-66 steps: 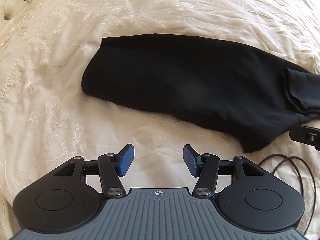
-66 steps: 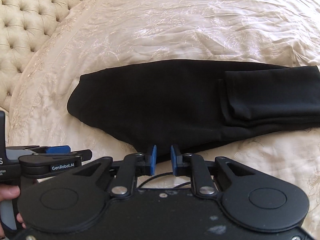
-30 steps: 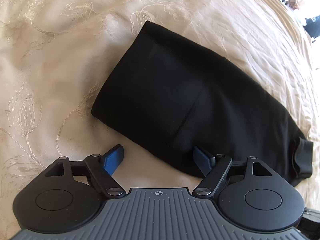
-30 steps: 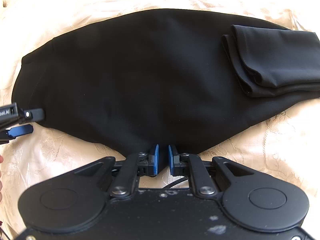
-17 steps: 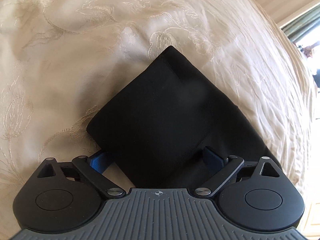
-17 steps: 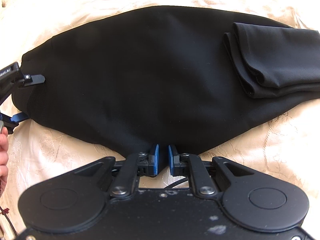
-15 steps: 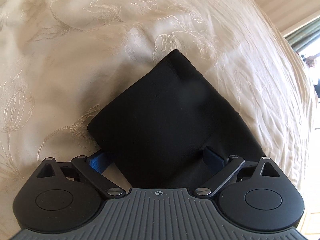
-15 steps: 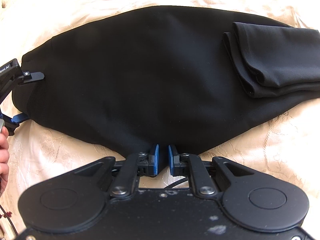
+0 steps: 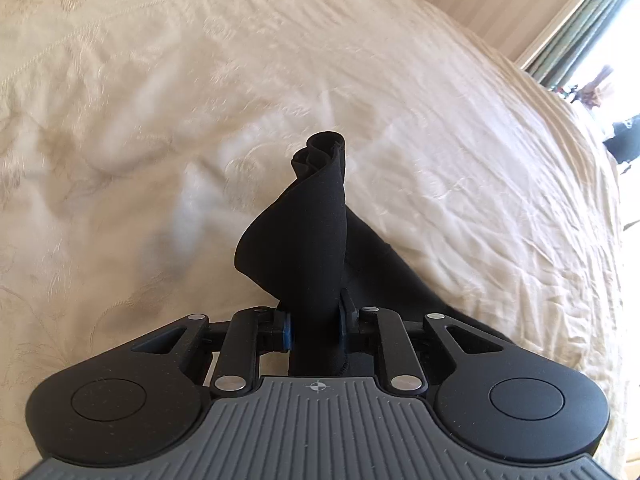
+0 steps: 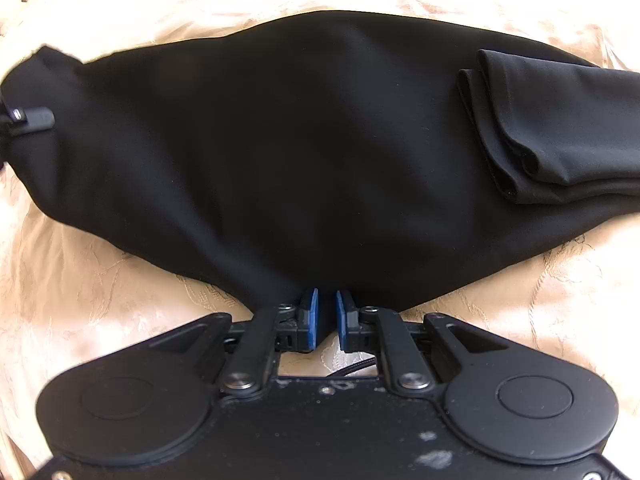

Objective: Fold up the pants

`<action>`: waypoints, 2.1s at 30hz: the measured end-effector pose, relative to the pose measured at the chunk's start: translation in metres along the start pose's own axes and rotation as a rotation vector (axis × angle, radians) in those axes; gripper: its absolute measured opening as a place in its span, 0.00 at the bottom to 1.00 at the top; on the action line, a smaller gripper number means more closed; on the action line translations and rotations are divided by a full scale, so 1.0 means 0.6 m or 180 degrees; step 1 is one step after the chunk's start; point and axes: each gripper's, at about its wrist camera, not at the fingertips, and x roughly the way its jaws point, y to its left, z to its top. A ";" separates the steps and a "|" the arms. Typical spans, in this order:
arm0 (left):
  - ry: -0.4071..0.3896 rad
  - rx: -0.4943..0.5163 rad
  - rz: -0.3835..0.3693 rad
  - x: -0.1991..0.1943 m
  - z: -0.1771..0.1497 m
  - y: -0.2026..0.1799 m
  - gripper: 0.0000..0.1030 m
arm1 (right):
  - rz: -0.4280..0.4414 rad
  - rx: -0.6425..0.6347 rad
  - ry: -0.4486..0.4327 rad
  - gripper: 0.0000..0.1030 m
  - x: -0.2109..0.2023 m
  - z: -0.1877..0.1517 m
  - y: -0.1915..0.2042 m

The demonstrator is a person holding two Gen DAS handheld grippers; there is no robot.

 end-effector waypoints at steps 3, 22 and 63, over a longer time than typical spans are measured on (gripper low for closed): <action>-0.0185 0.0220 0.0001 -0.041 -0.012 -0.054 0.18 | 0.0090 -0.0003 -0.0044 0.11 0.001 -0.005 -0.006; -0.0208 0.1513 -0.0006 0.009 -0.223 -0.535 0.21 | 0.0715 0.0390 -0.0523 0.12 -0.177 -0.020 -0.370; 0.0457 0.1569 0.0238 0.089 -0.233 -0.526 0.44 | 0.0350 0.0726 -0.0849 0.22 -0.195 0.092 -0.598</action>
